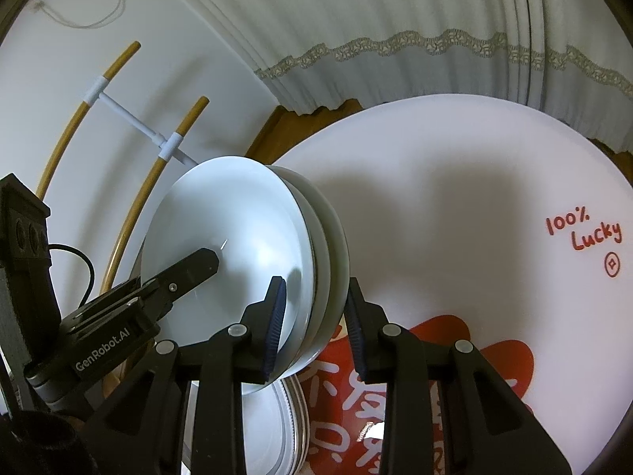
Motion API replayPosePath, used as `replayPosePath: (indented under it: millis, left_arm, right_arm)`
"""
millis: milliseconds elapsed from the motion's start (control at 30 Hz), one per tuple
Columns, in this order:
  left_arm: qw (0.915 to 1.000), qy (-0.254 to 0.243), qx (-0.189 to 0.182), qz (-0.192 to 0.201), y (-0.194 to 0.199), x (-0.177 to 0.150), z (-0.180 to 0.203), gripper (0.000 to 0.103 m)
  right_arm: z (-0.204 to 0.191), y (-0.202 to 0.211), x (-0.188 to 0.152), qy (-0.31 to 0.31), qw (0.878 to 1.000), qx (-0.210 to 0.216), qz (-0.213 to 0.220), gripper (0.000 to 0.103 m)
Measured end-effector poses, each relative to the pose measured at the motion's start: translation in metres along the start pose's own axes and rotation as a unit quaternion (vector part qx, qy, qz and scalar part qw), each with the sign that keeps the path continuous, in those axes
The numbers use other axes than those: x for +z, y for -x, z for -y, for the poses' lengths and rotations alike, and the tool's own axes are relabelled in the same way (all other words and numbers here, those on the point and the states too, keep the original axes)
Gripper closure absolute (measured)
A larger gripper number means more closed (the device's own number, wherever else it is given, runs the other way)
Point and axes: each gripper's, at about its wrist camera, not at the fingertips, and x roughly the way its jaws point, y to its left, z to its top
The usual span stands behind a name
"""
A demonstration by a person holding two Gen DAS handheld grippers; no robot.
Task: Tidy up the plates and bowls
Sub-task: 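Carry the held bowl stack over the grey-rimmed plates with both tools, then lower the nested bowls onto the grey-rimmed plate stack with both tools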
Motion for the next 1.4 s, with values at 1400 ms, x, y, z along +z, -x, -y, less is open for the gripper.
replayPosePath:
  millis: [1400]
  left_arm:
    - [0.9995,0.014,0.003,0.027,0.120,-0.122,-0.040,0.082]
  right_arm:
    - [-0.078,0.062,-0.100,0.030,1.000,0.006,0.005,0.075]
